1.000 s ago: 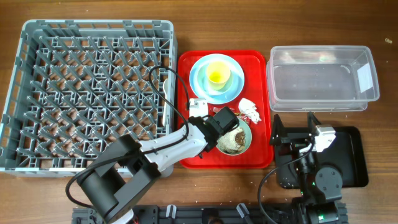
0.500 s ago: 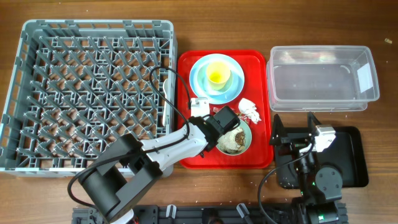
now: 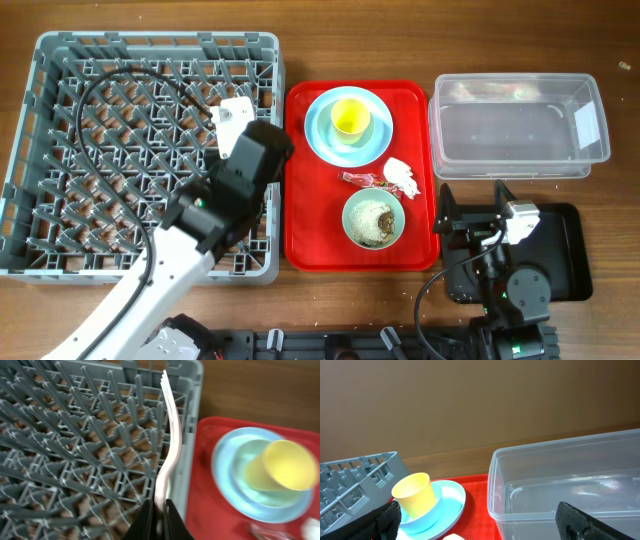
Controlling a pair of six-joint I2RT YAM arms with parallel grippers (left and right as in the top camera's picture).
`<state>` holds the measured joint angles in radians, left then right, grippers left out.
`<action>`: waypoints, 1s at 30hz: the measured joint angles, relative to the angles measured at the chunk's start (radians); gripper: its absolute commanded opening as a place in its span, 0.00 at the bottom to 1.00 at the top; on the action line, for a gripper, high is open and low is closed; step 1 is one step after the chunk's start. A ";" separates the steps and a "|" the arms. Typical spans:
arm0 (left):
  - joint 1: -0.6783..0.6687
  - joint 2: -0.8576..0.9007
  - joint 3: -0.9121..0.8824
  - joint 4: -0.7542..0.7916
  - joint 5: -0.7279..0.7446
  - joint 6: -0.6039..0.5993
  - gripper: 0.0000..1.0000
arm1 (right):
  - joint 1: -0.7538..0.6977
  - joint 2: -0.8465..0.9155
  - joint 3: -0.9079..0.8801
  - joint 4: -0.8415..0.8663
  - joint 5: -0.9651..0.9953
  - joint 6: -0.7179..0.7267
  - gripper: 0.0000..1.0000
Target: Sort waste into correct bins and load items into the dishwasher rack
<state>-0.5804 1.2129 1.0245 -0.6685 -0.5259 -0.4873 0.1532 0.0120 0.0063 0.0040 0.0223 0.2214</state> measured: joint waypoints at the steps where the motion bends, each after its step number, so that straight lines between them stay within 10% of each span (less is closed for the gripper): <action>1: 0.016 0.019 0.000 0.005 0.010 0.033 0.04 | 0.000 0.000 0.000 0.000 0.000 0.000 1.00; 10: 0.056 0.312 0.000 0.064 0.079 0.130 0.12 | 0.000 0.000 0.000 0.000 0.000 0.000 1.00; 30: 0.056 0.311 0.000 0.069 0.053 0.127 0.18 | 0.000 0.000 0.000 0.000 0.000 0.000 1.00</action>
<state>-0.5243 1.5238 1.0245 -0.5991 -0.4732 -0.3603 0.1532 0.0120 0.0063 0.0040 0.0223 0.2214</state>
